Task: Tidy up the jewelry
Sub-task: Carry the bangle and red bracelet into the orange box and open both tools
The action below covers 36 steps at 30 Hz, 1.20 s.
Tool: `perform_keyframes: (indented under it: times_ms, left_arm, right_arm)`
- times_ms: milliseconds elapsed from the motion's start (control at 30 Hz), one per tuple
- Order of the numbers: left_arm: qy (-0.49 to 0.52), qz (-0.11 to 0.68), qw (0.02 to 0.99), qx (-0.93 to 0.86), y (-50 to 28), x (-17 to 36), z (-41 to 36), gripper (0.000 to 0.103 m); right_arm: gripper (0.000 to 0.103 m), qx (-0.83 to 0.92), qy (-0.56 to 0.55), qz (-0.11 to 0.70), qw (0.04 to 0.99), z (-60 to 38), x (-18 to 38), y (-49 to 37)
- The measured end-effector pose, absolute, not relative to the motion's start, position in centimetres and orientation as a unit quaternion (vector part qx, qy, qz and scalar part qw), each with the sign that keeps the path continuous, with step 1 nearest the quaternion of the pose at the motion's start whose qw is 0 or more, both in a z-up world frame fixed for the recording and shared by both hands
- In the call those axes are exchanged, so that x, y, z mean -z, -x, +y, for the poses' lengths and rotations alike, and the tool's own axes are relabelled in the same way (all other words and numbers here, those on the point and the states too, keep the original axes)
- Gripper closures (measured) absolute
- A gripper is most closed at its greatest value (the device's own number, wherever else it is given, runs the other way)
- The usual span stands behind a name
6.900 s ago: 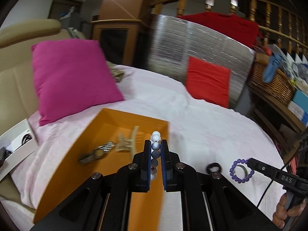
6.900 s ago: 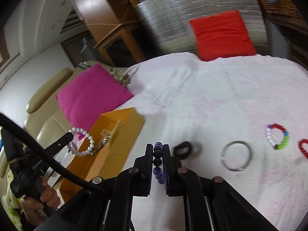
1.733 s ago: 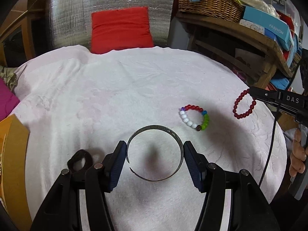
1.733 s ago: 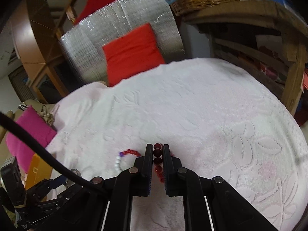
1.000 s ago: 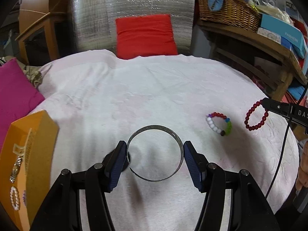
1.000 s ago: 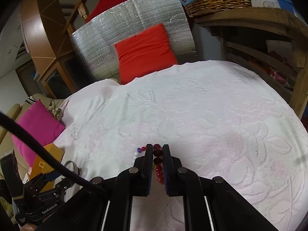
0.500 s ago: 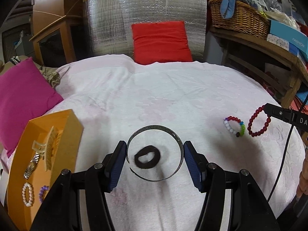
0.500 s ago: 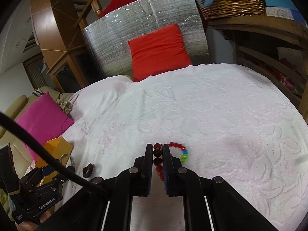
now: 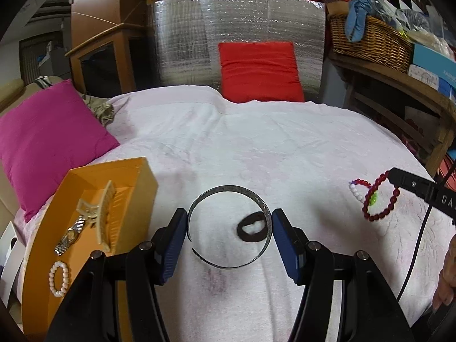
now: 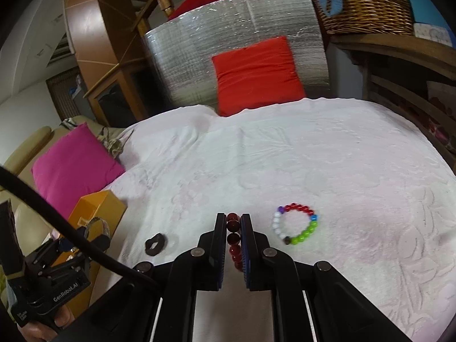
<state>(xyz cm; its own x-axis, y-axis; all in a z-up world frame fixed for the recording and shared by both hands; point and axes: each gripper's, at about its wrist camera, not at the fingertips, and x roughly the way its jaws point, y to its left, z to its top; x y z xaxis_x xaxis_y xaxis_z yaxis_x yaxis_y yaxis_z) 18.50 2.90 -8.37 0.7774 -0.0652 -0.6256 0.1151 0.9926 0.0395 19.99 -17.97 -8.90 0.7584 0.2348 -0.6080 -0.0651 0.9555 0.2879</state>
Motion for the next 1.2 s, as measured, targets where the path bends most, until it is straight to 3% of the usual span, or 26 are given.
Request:
perform_keyframes:
  times_ms: [500, 1200]
  left_arm:
    - [-0.009, 0.291, 0.957, -0.003, -16.5, 6.4, 7.8, 0.041]
    - [0.059, 0.285, 0.947, -0.135, -12.0, 7.0, 23.2, 0.041]
  right_arm:
    - [0.092, -0.139, -0.099, 0.332, 0.928, -11.7, 7.9, -19.3]
    - [0.092, -0.326, -0.058, 0.340, 0.880, 4.6, 7.5, -17.2]
